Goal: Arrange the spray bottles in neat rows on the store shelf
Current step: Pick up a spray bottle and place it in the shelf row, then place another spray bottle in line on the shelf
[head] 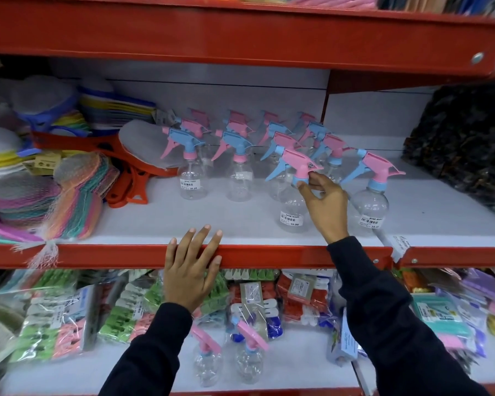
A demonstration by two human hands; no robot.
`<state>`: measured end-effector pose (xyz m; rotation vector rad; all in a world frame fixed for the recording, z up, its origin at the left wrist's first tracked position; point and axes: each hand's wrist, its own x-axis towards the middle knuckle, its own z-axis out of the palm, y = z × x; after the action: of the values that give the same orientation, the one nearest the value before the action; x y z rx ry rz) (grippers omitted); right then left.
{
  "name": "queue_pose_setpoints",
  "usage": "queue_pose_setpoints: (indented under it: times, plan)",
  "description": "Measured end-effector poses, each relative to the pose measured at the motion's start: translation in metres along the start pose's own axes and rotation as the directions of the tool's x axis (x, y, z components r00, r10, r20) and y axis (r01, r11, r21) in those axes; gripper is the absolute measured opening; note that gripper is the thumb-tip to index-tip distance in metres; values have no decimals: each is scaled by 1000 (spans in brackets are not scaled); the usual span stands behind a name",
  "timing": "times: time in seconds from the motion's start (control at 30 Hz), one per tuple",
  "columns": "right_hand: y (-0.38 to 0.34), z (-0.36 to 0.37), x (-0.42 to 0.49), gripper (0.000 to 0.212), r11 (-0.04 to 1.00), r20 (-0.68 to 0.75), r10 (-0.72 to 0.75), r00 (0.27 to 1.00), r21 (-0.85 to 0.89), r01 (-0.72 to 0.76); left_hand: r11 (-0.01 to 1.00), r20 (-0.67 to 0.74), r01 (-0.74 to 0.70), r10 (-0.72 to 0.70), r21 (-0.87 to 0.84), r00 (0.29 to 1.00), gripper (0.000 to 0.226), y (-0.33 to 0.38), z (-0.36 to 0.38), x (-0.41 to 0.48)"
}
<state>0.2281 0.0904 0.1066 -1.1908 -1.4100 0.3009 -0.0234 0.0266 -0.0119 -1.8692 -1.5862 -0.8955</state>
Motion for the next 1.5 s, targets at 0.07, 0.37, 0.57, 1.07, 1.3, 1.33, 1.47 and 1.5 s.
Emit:
queue_pose_setpoints:
  times: [0.07,0.37,0.57,1.07,1.3,1.33,1.47,1.5]
  plan:
    - [-5,-6,-12,36,1000,-31,-1,1000,18,2,1000,14,-12,12,10,1000,46,-1,-2,-1]
    - [12,-2,-165,34,991,101,-107,989,91,98,997,-7,77,-77,13,997,46,-46,-12,-9]
    - [81,25,-234,56,961,528,273,804,-195,-198,995,-47,99,-99,-3,994,46,-59,-10,-12]
    - [82,29,-229,28,938,540,345,767,-218,-268,997,-196,29,-15,71,981,45,-66,3,-11]
    - [-6,-15,-175,42,935,403,229,886,163,-316,998,-187,40,-30,53,982,44,-64,2,-11]
    - [-19,-19,-165,47,926,379,205,902,223,-304,998,-185,41,-32,47,982,44,-64,2,-11]
    - [-69,-22,-121,43,926,223,121,967,326,-191,998,-169,47,-40,37,985,43,-65,2,-11]
    - [-78,-20,-110,42,932,175,97,980,329,-151,998,-161,47,-40,35,986,43,-65,1,-11]
